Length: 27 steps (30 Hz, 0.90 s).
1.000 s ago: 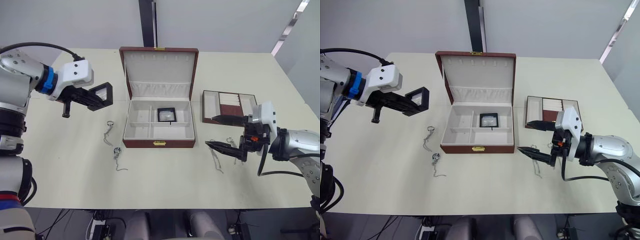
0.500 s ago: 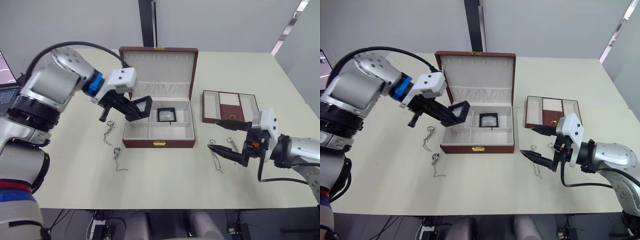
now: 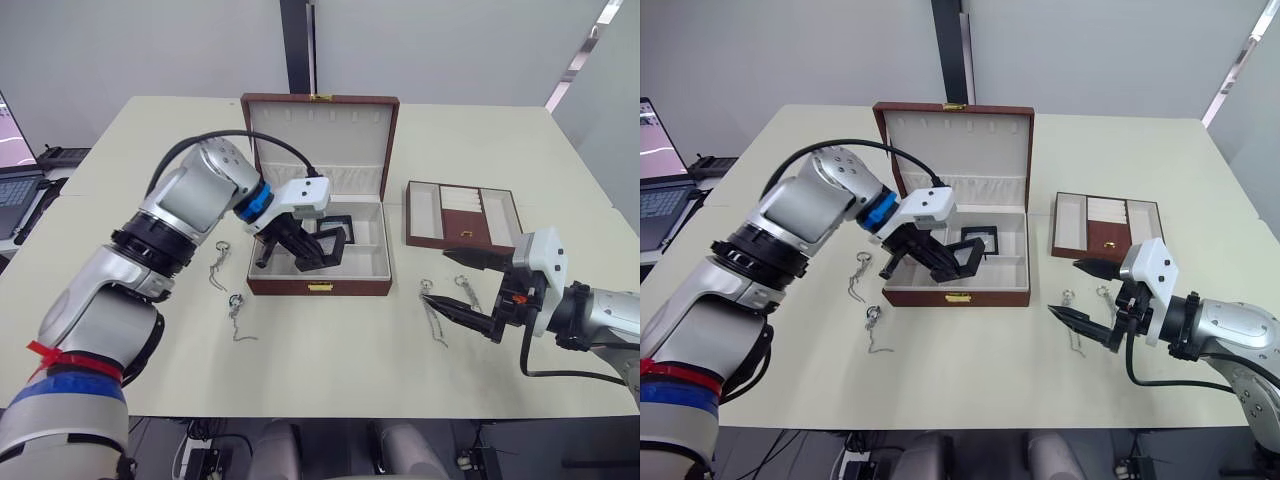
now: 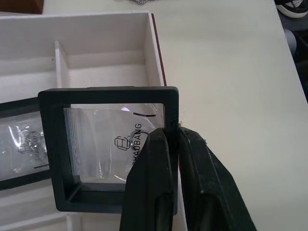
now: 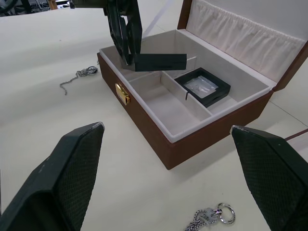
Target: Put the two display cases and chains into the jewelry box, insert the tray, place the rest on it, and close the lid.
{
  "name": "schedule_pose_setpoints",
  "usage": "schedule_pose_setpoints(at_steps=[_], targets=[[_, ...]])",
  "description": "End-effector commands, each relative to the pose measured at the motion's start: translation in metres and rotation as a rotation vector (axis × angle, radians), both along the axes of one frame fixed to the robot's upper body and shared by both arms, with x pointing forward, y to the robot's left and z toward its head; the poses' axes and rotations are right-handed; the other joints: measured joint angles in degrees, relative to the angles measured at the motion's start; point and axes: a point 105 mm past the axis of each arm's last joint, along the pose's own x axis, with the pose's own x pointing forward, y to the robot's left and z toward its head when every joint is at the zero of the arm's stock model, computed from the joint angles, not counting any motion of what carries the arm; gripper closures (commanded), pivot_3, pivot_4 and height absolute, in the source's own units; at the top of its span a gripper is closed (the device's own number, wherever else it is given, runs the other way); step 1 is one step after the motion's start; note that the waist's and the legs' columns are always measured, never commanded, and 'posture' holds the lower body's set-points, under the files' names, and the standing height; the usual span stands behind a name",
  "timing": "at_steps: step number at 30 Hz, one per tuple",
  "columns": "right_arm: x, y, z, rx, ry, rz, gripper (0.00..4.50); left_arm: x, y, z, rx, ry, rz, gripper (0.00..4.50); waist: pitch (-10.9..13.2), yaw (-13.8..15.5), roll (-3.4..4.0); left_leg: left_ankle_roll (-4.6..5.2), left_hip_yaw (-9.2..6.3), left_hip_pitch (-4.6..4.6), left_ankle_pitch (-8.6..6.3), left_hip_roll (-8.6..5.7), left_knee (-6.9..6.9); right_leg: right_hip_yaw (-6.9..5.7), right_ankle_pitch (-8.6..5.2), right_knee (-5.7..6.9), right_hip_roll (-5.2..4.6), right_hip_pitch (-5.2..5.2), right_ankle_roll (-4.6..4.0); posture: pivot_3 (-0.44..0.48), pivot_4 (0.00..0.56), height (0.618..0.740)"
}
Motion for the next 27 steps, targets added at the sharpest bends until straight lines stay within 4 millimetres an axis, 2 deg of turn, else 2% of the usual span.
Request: schedule_pose_setpoints(at_steps=[1, 6, 20, 27], targets=[[-0.004, 0.001, 0.01, -0.004, -0.048, 0.007, 0.0, 0.004, -0.001, 0.006, -0.014, -0.031, 0.006, 4.46, 0.0, 0.0, 0.0, 0.0, 0.0, 0.0, 0.0, 0.0, 0.0, 0.0, 0.0, 0.0, 0.0, 0.0, 0.0, 0.0, 0.15, 0.74], [-0.005, 0.002, 0.01, -0.004, -0.046, 0.006, 0.0, 0.01, -0.005, 0.001, -0.018, -0.045, 0.028, 4.46, 0.0, 0.1, 0.0, 0.0, -0.01, 0.0, 0.0, -0.01, 0.0, 0.01, 0.0, -0.01, 0.0, 0.02, 0.0, 0.0, 0.15, 0.74], [-0.003, 0.001, 0.009, -0.009, -0.039, 0.008, 0.0, 0.009, -0.006, -0.006, -0.018, -0.038, 0.022, 4.46, 0.0, 0.2, 0.0, 0.0, -0.03, -0.01, 0.0, -0.01, 0.0, 0.01, 0.0, -0.02, 0.01, 0.02, 0.0, 0.0, 0.15, 0.74], [-0.003, 0.0, 0.01, -0.01, -0.04, 0.007, 0.0, 0.01, -0.007, -0.005, -0.03, -0.045, 0.021, 2.43, 0.0, 0.2, 0.0, 0.0, -0.03, -0.01, 0.0, -0.01, 0.0, 0.01, 0.0, -0.02, 0.01, 0.02, 0.0, 0.0, 0.15, 0.74]])
